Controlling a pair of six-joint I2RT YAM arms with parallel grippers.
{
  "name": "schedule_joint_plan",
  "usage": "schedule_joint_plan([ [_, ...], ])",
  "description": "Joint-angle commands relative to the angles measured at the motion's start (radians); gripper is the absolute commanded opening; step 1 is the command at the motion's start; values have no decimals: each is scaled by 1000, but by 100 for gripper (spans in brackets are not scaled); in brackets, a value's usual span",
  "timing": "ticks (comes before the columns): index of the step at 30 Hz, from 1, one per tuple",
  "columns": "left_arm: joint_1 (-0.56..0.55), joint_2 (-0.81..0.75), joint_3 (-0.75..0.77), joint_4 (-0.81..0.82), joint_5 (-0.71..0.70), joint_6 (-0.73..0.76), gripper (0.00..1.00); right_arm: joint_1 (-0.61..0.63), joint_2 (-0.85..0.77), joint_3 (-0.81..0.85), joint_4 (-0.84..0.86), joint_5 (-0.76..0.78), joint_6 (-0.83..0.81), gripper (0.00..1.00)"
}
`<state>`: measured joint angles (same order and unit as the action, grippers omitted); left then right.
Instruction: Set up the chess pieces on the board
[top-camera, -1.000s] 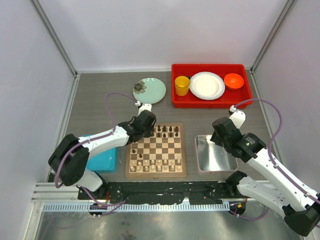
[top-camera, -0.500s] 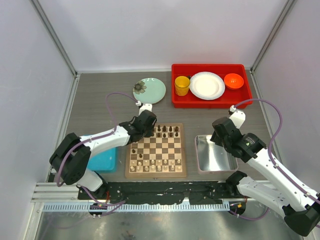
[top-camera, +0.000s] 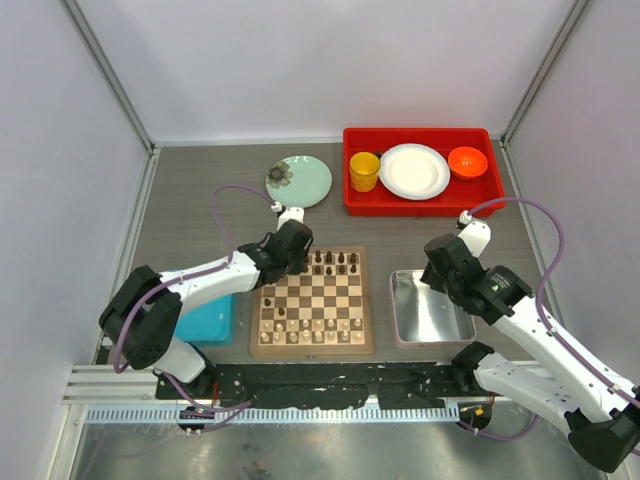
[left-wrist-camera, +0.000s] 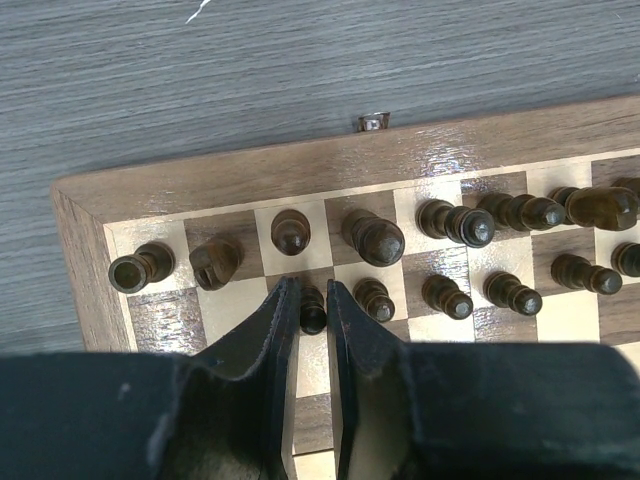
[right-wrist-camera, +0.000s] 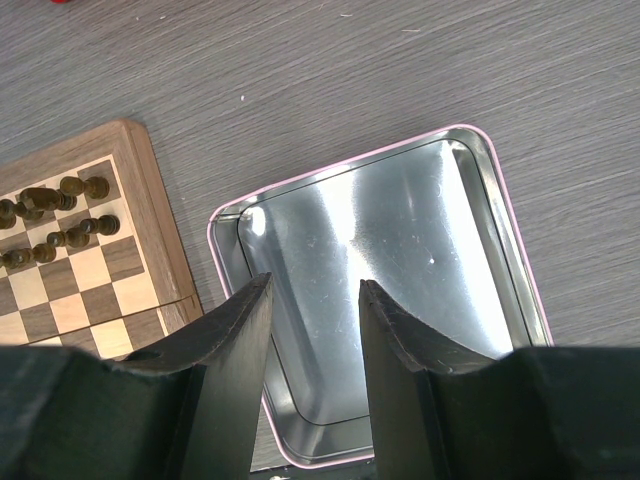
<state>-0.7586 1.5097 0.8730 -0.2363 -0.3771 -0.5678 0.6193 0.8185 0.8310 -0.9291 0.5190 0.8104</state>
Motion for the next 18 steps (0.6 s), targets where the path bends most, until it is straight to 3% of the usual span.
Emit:
schedule_joint_plan([
  [1,4,-9,14,26,-3,-3,20,-3,-2,17,0,30,-8,46],
  [18,4,-11,0,22,4,-9,20,-4,1,17,1,30,-5,45],
])
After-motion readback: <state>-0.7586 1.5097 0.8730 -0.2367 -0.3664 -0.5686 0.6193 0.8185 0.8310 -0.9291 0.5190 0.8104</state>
